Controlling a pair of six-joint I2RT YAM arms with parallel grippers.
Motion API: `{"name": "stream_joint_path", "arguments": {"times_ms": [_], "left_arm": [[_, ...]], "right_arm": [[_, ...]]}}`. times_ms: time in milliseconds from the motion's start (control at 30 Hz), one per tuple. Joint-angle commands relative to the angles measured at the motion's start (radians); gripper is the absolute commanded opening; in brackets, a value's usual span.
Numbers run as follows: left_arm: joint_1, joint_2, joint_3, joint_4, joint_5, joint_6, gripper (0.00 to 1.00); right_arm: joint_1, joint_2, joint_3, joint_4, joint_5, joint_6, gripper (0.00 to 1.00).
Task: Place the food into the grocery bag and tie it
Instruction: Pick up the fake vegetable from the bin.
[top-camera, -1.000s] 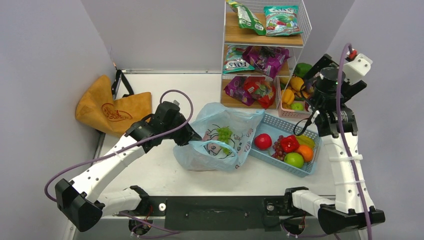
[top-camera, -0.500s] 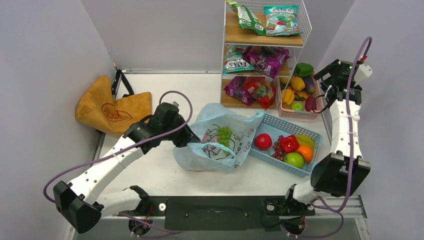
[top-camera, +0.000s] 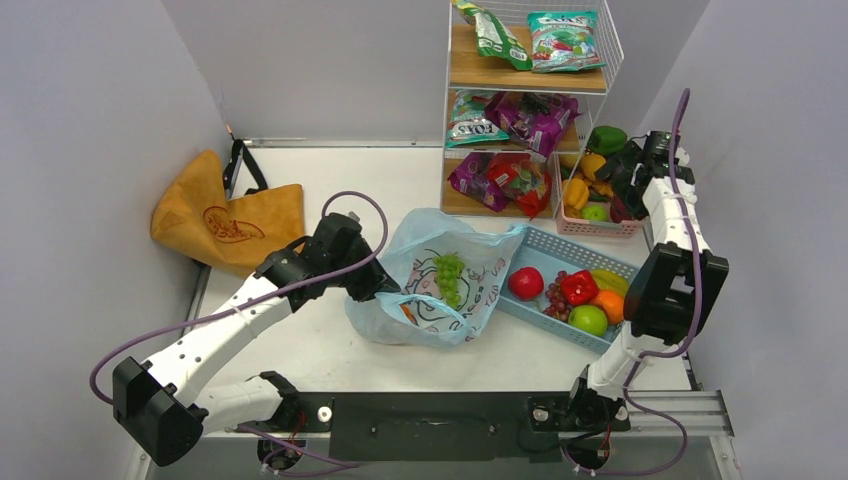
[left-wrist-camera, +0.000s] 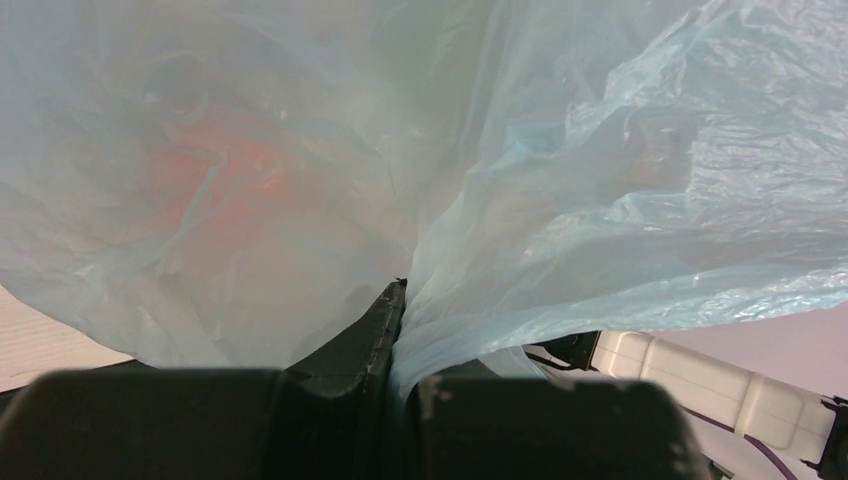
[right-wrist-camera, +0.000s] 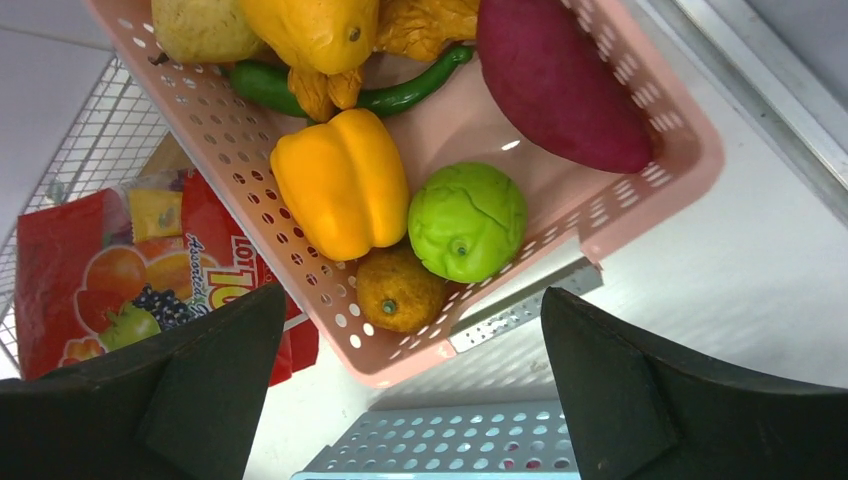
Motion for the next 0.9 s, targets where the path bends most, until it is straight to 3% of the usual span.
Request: {"name": "stream_joint_path", "arguments": {"times_ms": [0, 267, 867], "left_arm": [[-0.003, -0.001, 0.001, 0.058, 0.002, 0.007, 0.0], [0.0, 0.0, -0.01, 0.069, -0.001, 0.004, 0.0], [-0.003, 0.008, -0.025, 0.089, 0.007, -0.001, 0.0]], "right_arm": [[0.032, 0.04, 0.086, 0.001, 0.014, -0.033, 0.95], [0.051, 0.15, 0.175, -0.006, -0.035, -0.089, 1.0], [0.078, 0.363, 0.331, -0.038, -0.09, -0.13, 0.99]]}}
